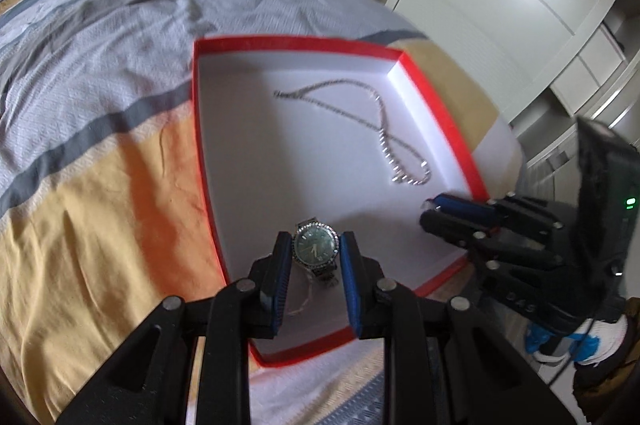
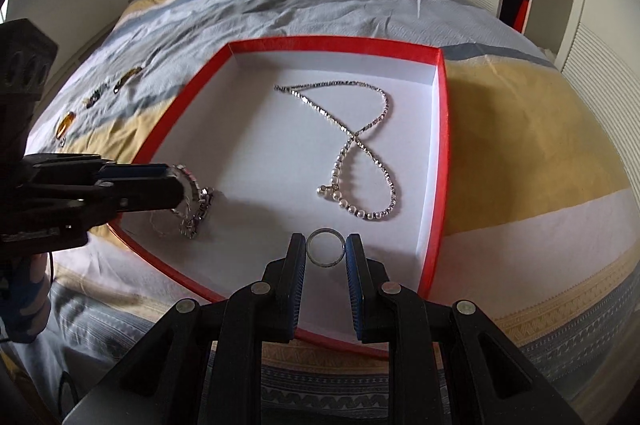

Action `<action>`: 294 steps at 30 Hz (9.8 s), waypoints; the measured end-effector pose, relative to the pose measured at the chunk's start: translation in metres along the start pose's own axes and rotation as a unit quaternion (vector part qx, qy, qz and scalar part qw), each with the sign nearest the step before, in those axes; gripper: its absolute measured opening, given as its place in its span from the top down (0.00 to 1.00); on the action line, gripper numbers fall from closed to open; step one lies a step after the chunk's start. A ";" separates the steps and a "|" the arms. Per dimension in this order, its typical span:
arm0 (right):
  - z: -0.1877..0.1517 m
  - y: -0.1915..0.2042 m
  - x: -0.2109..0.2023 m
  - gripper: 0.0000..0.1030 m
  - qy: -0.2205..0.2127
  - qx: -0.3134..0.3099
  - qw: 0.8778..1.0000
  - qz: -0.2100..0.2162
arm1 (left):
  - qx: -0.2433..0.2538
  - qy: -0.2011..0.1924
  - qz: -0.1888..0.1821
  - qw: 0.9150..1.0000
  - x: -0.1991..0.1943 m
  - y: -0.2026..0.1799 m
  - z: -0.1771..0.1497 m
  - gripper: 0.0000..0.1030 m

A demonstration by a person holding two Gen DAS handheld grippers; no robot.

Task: Organize jewelry
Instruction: 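Open the left tool to drop the watch while the right tool releases the ring, then move both open tools back over the remaining jewelry on the bed, then grasp the large silver hoop with the left tool while the right tool grasps the twisted silver bangle, then carry the hoop and twisted bangle in both tools over the red-rimmed box, then open the left tool to drop the hoop while the right tool releases the bangle, then move both open tools back over the remaining jewelry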

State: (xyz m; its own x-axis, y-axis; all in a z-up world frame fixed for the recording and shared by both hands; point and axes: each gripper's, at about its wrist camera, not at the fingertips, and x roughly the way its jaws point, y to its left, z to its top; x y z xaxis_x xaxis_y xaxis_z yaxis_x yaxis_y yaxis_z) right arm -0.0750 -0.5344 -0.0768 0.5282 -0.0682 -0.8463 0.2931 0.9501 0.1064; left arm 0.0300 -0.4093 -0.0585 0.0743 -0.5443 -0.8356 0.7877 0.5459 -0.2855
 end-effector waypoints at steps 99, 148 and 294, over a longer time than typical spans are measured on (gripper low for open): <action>0.006 0.271 -0.142 0.41 -0.090 -0.156 0.980 0.078 | -0.274 -0.170 0.217 0.922 -0.321 0.231 -0.301 0.48; 0.069 0.407 0.111 0.62 0.044 -0.231 0.954 0.186 | -0.229 -0.105 0.224 0.941 -0.185 0.348 -0.174 0.93; 0.005 0.175 -0.138 0.51 -0.096 -0.086 0.992 0.006 | -0.126 -0.171 0.127 0.969 -0.246 0.117 -0.134 0.52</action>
State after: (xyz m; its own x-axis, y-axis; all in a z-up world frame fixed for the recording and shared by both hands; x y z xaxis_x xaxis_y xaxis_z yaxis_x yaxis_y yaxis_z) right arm -0.0926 -0.3606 0.0609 0.6775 -0.0980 -0.7289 0.1548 0.9879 0.0111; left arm 0.0223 -0.1262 0.0507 0.4779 -0.5282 -0.7018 0.5463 0.8044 -0.2335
